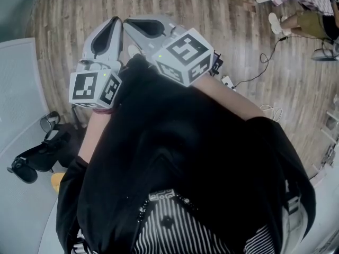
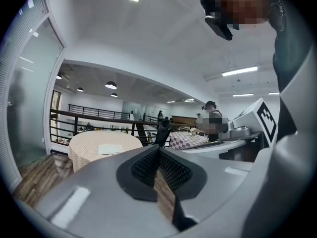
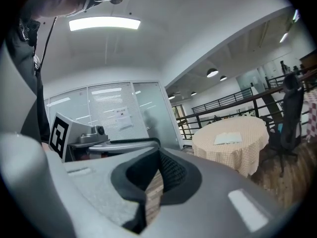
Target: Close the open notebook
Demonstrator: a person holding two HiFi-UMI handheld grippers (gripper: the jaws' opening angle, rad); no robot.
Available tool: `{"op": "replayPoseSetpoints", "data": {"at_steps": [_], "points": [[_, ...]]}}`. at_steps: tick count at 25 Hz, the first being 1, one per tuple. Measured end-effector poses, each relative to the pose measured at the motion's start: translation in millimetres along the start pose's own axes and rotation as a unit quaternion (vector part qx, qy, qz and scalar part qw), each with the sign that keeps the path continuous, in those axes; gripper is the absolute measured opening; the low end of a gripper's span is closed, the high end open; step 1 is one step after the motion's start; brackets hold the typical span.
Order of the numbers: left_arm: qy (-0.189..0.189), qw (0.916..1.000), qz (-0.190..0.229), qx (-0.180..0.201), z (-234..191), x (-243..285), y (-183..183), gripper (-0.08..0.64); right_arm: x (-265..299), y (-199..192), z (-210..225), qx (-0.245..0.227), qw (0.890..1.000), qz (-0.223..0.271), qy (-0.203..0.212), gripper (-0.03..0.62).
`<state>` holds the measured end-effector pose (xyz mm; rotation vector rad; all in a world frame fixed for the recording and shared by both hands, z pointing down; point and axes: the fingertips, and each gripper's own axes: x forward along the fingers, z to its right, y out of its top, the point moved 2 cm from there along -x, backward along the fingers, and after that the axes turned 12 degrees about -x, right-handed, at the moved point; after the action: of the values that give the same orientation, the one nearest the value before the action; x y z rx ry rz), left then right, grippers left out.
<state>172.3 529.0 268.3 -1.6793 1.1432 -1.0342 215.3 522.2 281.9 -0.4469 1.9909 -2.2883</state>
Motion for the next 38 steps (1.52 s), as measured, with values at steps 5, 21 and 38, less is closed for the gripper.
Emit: {"op": "replayPoseSetpoints", "data": {"at_steps": [5, 21, 38], "points": [[-0.011, 0.9999, 0.006, -0.003, -11.7, 13.3, 5.8, 0.002, 14.0, -1.0, 14.2, 0.004, 1.0, -0.008, -0.007, 0.0], [-0.073, 0.9971, 0.0, -0.022, -84.2, 88.3, 34.0, 0.002, 89.4, 9.9, 83.5, 0.007, 0.996, -0.029, -0.079, 0.0], [-0.132, 0.9901, -0.015, -0.043, -214.5, 167.7, 101.9, 0.002, 228.7, 53.8, 157.3, 0.003, 0.988, -0.048, -0.144, 0.0]]}}
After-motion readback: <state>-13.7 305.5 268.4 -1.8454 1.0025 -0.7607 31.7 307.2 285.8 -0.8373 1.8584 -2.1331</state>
